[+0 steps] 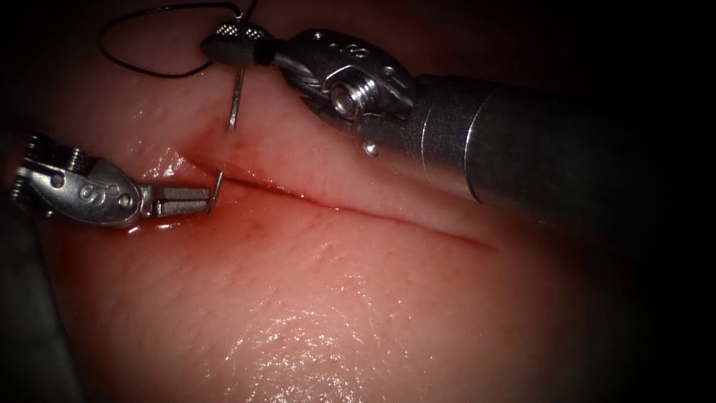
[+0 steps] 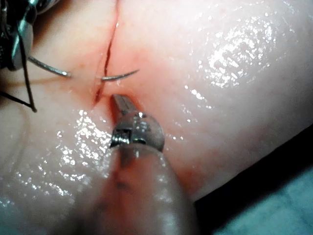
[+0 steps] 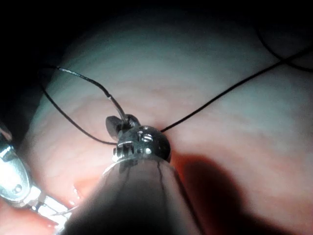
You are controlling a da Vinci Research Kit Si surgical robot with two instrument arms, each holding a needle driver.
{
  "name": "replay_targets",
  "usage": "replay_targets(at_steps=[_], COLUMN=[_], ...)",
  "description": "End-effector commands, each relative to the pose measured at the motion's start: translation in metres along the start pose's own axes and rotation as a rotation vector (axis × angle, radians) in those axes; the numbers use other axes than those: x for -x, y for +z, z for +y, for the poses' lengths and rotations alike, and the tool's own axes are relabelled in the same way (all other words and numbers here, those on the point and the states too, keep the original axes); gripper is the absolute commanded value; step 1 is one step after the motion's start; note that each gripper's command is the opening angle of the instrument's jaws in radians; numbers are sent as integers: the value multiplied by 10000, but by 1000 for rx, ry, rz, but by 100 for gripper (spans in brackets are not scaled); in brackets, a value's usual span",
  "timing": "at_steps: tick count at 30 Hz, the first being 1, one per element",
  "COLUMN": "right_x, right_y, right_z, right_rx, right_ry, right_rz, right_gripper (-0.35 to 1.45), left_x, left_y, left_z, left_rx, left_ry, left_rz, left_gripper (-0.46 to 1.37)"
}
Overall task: Wound Closure
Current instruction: Use the right gripper to insert the needle through the top of the skin
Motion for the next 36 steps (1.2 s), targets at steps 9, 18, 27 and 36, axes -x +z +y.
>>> replay_targets(at_steps=[9, 18, 27, 36], right_x=[22, 62, 87, 99], right_y=[-4, -5, 5, 12], right_z=[1, -6, -21, -32], right_rx=[62, 54, 46, 27], right_ry=[278, 408, 434, 451], right_rz=[-225, -273, -297, -342], right_gripper=[-35, -35, -35, -35], left_x=[0, 0, 0, 0], left_y=[0, 0, 0, 0], left_z=[-1, -1, -1, -1], left_rx=[5, 5, 5, 5], left_ry=[0, 0, 0, 0], left_rz=[0, 0, 0, 0], left_gripper=[-35, -35, -35, -35])
